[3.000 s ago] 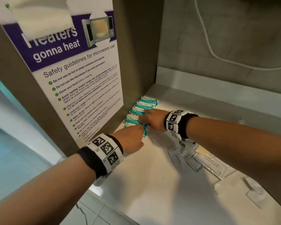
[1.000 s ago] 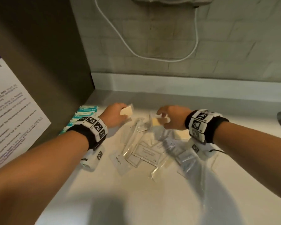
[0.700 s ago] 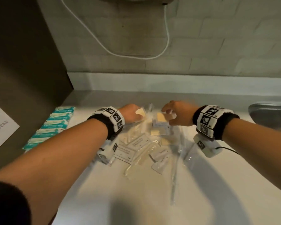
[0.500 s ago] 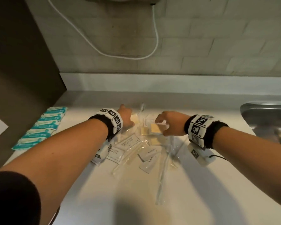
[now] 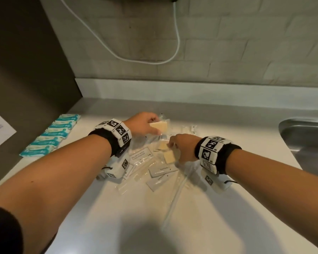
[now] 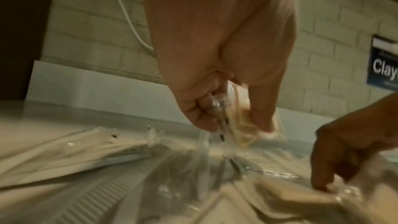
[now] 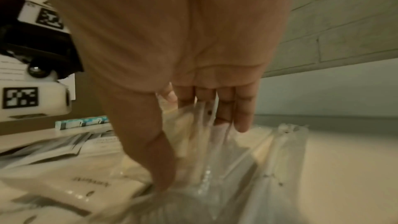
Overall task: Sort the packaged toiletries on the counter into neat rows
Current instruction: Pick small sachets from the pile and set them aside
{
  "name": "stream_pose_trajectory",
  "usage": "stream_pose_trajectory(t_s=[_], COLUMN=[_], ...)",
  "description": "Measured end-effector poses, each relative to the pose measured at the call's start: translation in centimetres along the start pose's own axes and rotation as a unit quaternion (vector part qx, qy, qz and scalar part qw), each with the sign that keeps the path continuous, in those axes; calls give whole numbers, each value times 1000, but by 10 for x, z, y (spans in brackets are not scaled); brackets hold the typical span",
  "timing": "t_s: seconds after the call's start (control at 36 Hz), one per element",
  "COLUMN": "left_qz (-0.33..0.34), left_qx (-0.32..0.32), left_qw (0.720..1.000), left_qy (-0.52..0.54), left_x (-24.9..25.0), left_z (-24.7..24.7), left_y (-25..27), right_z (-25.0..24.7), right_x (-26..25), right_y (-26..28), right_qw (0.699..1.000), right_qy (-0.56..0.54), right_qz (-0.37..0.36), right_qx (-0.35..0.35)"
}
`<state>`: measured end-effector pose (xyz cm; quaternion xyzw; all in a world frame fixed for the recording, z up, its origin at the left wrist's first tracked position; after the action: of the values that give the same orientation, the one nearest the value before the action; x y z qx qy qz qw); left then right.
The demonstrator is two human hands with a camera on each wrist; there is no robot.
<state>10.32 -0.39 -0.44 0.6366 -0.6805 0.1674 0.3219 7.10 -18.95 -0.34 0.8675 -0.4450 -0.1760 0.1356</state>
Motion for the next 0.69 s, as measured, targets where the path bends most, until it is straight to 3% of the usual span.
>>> stream_pose_trajectory(t_s=[0.11,0.22,0.31,0.39,0.5,0.61,0.69], left_qz=[-23,-43,-18,-1,33,57,87], left_qx=[-112,-139,-151,-145,-131,-103,-64], left_qw=[992,989,987,971,949,947,961], left_qy=[-44,-24,-53,-190,-286,-300,-253], left_x=[6,3,8,15,25,31,29], left_z=[17,33,39,46,58,63,60], left_y=[9,14,16,16,13,19,21], right_z=[-4,1,2,-3,-19,-27,-24], right_x=[10,20,26,31,32,25,18], right_y=[3,10,14,19,24,28,30], right_qw=[1000,1000,1000,999,997,995,996], right_qy=[-7,-15,-12,-14,-15,-31,-39], right_qz=[-2,13,22,29,34,11,-4], right_qx=[30,16,18,34,73,93,85])
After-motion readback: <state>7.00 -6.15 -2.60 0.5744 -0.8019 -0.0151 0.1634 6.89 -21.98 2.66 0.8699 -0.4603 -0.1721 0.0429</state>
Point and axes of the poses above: each hand's wrist, its own y-axis away from the middle knuckle, its own z-axis out of the palm, x = y × z, the point moved 2 cm from there along -y, towards the middle knuckle, and after that the axes turned 1 degree about -z, right-handed, at the moved point
